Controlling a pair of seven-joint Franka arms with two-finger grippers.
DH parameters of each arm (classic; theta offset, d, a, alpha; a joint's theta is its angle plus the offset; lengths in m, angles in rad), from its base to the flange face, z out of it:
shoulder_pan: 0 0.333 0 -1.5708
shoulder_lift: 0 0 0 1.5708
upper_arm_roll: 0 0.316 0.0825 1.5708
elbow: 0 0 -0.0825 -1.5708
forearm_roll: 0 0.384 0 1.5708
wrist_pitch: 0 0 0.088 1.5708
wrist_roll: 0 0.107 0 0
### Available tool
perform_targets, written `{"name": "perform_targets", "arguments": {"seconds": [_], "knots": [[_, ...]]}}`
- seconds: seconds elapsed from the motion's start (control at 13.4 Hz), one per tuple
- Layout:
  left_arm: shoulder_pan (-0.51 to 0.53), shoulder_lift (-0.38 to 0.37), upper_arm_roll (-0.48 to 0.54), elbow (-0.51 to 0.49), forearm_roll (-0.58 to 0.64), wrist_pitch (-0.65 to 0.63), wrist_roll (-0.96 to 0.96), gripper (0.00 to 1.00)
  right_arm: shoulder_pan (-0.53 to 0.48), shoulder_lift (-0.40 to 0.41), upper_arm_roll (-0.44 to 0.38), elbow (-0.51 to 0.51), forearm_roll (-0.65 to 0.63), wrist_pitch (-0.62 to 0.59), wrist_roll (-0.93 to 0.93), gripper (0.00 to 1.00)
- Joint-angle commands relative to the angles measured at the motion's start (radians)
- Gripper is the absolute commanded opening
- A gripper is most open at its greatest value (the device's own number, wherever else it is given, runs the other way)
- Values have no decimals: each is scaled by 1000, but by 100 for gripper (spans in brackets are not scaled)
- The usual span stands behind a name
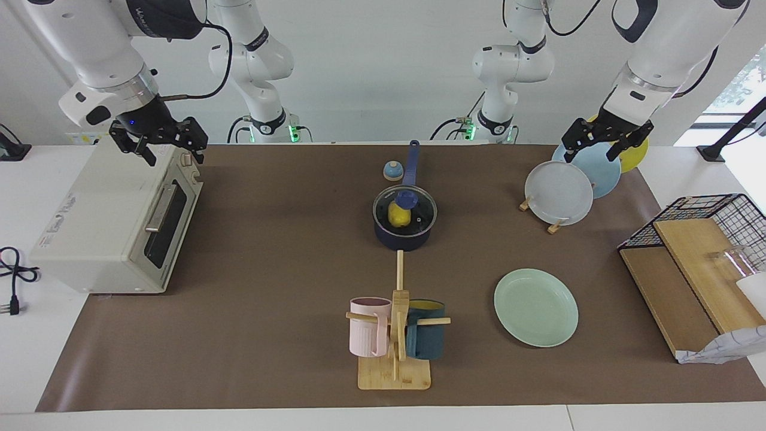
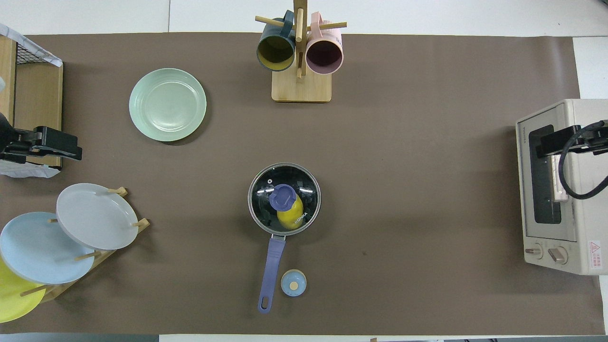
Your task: Transfer potato from pot to plate
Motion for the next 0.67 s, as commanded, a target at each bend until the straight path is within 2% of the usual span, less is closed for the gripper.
{"name": "perform_targets", "arguments": {"seconds": [0.0, 0.15, 0.22, 0.37, 0.45, 0.6], "knots": [[12, -13, -8, -2, -6, -13, -10, 100, -17, 9, 122, 7, 19, 24, 62, 100], [12, -13, -8, -2, -6, -13, -10, 100, -15, 26, 244, 14, 18, 34, 230, 100], [12, -13, -8, -2, -6, -13, -10, 100, -15, 53, 312, 49, 15, 36, 342, 100], [12, -13, -8, -2, -6, -13, -10, 100, -9, 140, 412, 126, 13, 36, 510, 100], [12, -13, -8, -2, -6, -13, -10, 100, 0, 211, 468, 161, -2, 39, 595, 100], [12, -13, -5, -2, -6, -13, -10, 100, 72, 309, 567, 212, -121, 118, 757, 100]]}}
